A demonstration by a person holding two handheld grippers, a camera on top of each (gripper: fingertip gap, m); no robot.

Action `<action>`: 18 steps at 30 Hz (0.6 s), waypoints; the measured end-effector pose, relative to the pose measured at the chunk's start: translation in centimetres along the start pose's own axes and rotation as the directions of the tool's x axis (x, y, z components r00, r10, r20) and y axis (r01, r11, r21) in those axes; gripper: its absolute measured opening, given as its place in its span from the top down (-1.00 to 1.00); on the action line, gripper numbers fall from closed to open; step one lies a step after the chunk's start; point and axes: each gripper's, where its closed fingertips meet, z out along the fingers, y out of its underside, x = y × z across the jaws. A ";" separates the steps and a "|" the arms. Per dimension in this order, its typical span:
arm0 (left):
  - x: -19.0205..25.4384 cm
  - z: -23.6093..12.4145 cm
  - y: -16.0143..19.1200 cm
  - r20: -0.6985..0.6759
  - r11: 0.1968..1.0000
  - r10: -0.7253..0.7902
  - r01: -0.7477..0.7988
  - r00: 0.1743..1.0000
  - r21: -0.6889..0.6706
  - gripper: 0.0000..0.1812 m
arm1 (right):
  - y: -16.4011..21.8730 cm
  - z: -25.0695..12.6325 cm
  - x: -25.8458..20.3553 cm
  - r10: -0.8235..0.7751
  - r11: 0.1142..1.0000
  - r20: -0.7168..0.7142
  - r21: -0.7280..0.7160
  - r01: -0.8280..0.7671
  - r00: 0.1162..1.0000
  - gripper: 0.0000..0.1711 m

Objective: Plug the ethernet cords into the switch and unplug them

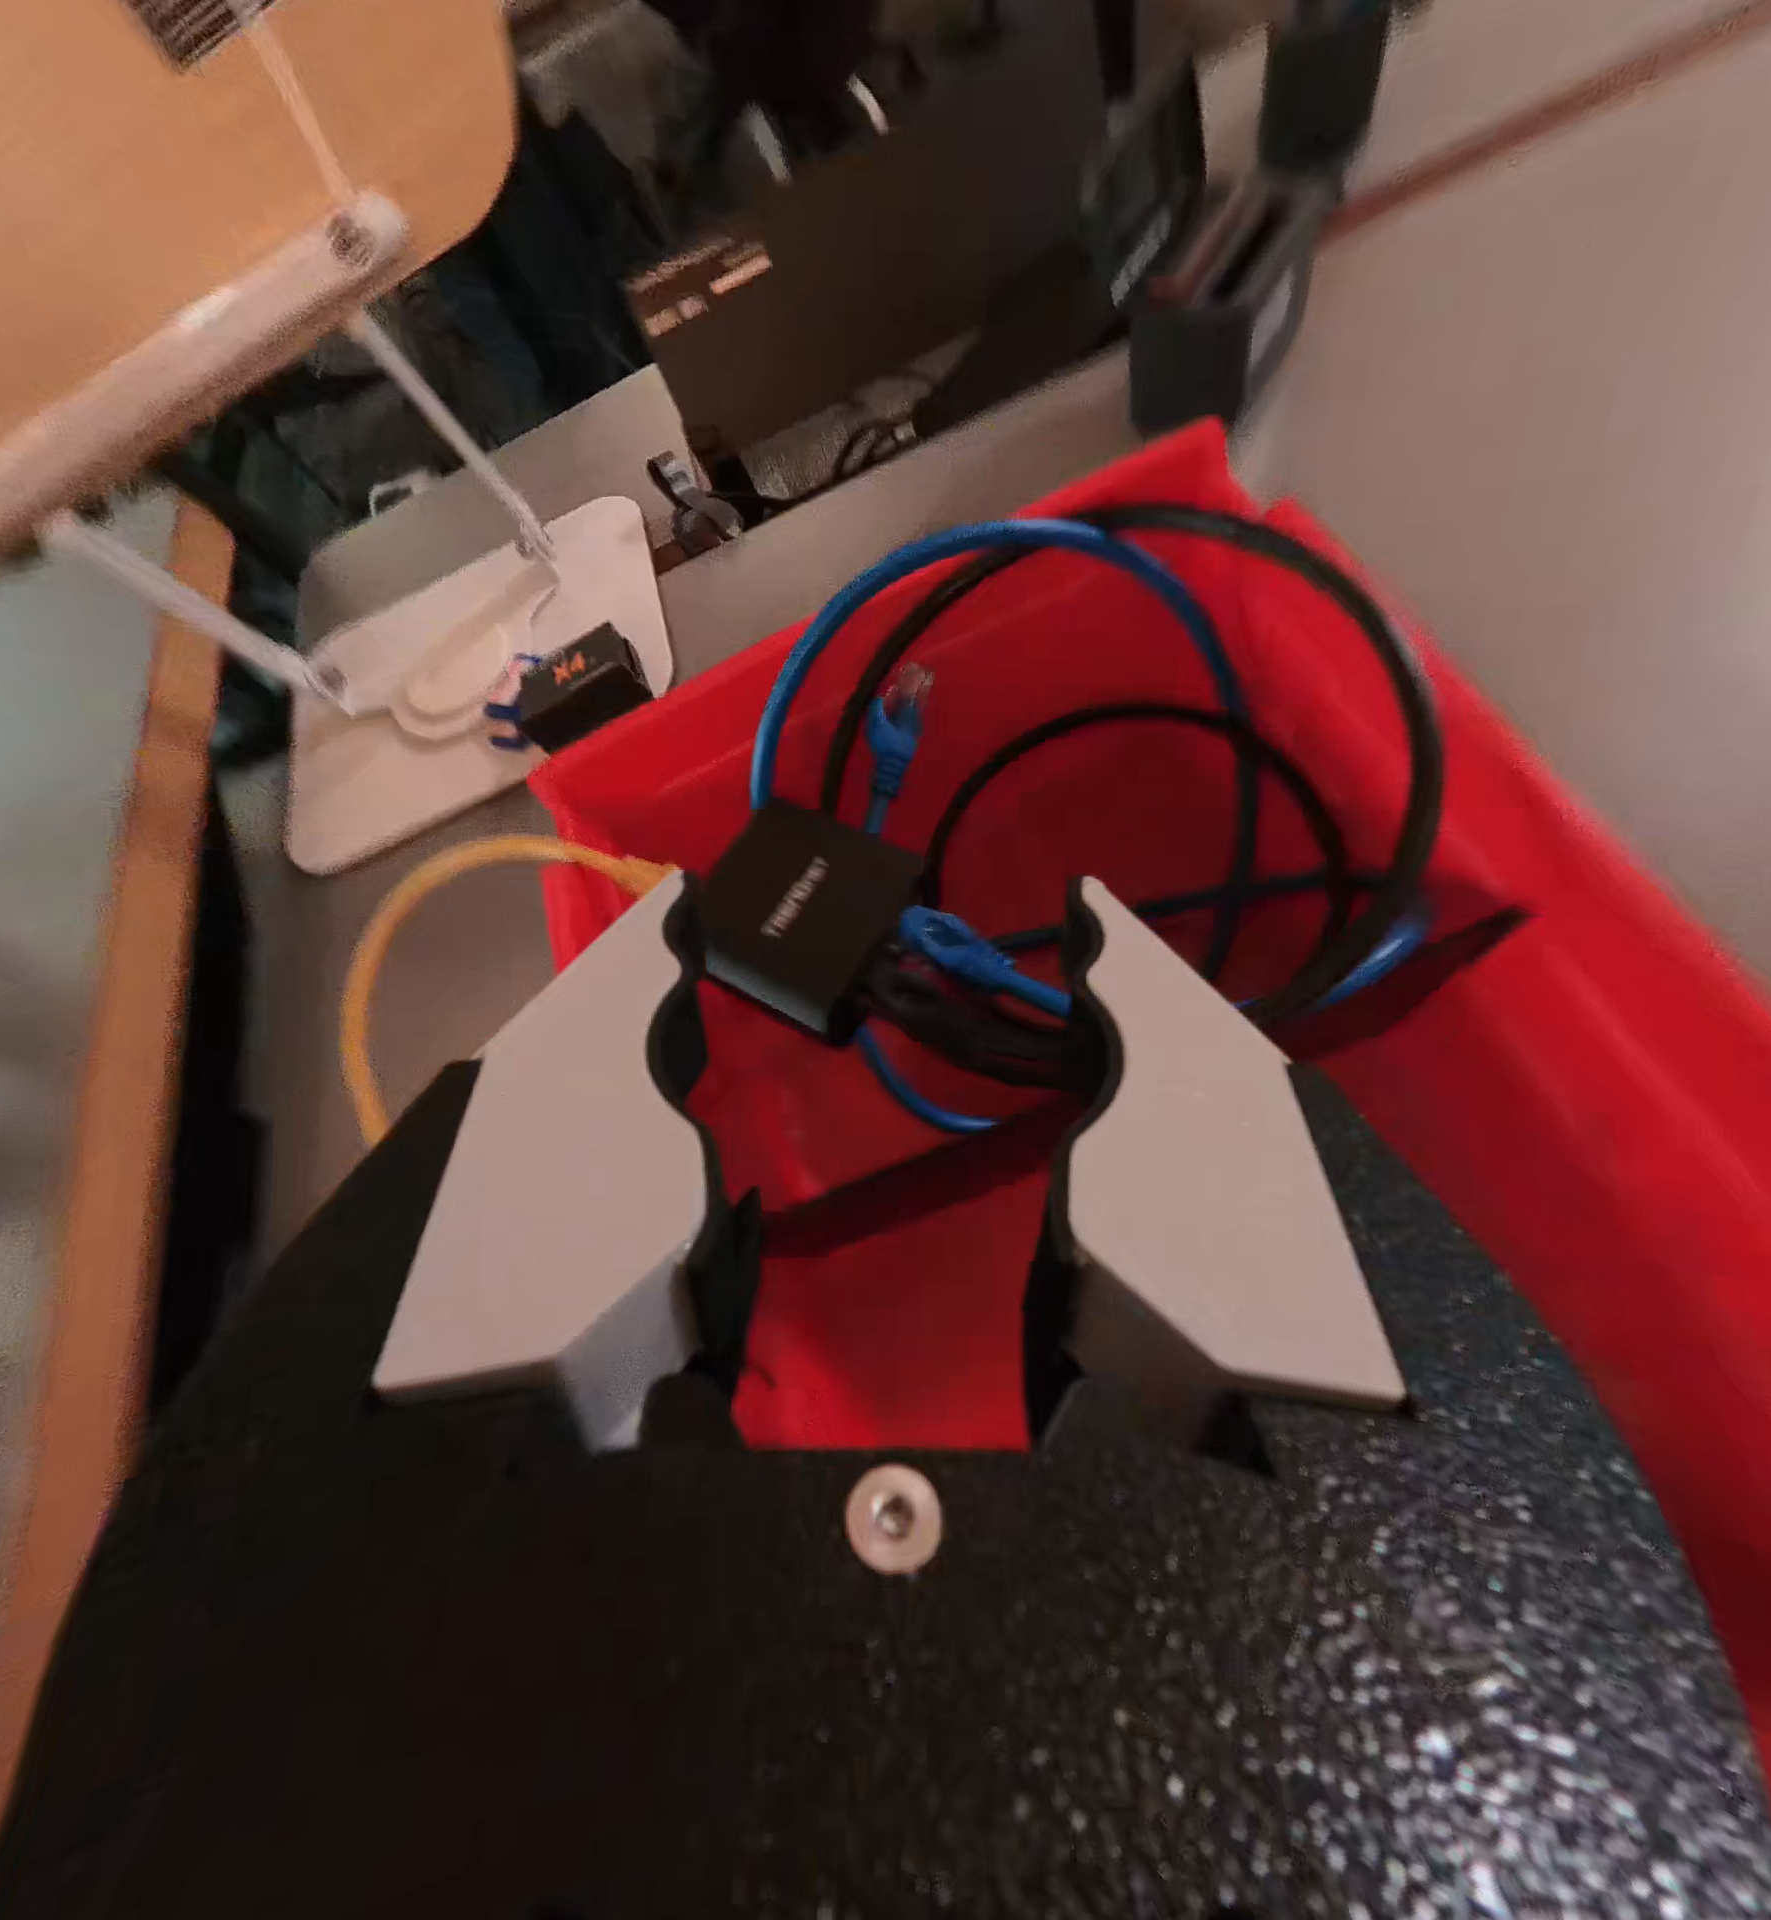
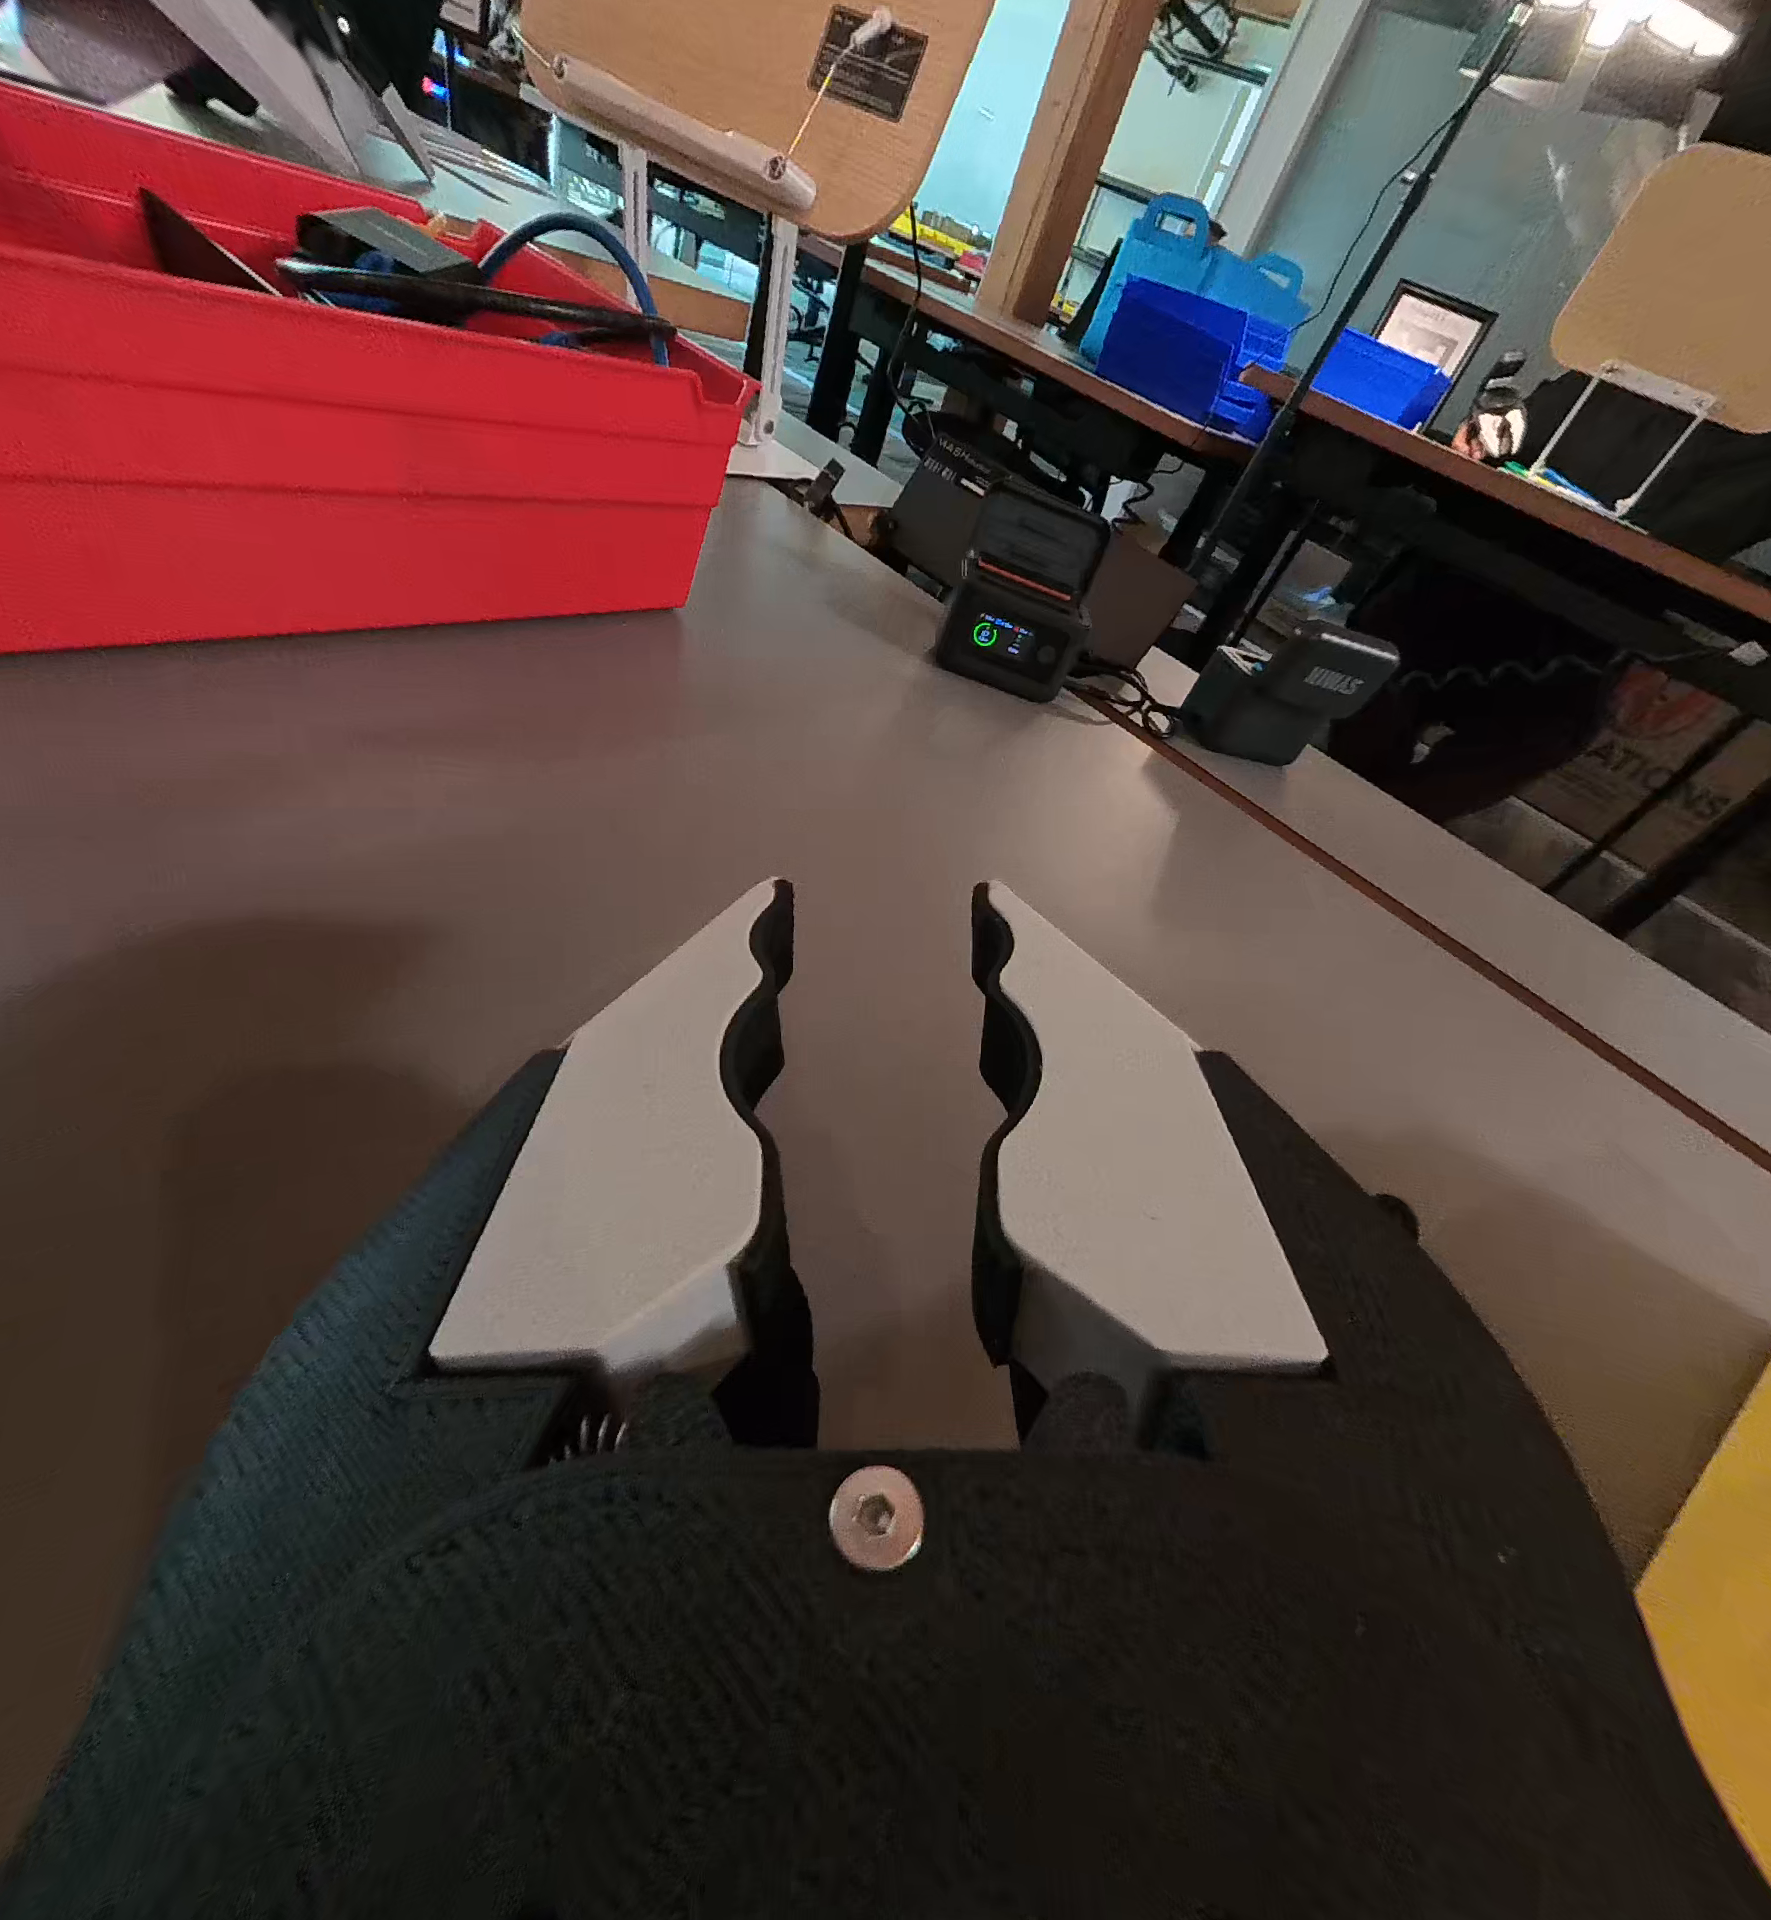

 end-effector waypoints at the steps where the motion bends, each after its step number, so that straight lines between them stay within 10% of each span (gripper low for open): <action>1: -0.4 0.4 -0.2 -0.021 0.992 0.122 -0.122 0.992 -0.037 0.25 | 0.1 0.0 -0.1 0.002 1.000 0.003 -0.005 -0.002 1.000 0.61; 4: -0.6 1.8 0.2 -0.212 0.914 0.355 -0.386 0.911 -0.127 0.25 | 0.2 0.2 -0.2 -0.004 1.000 0.006 -0.012 0.004 1.000 0.61; 9: 0.0 3.5 1.5 -0.541 0.883 0.206 -0.394 0.815 -0.257 0.21 | 0.2 0.2 -0.2 -0.030 0.999 -0.002 -0.018 0.030 1.000 0.61; 18: -0.1 4.8 3.9 -0.613 0.752 0.147 -0.490 0.776 -0.440 0.23 | 0.5 0.4 -0.4 -0.022 0.999 0.009 -0.029 0.022 1.000 0.61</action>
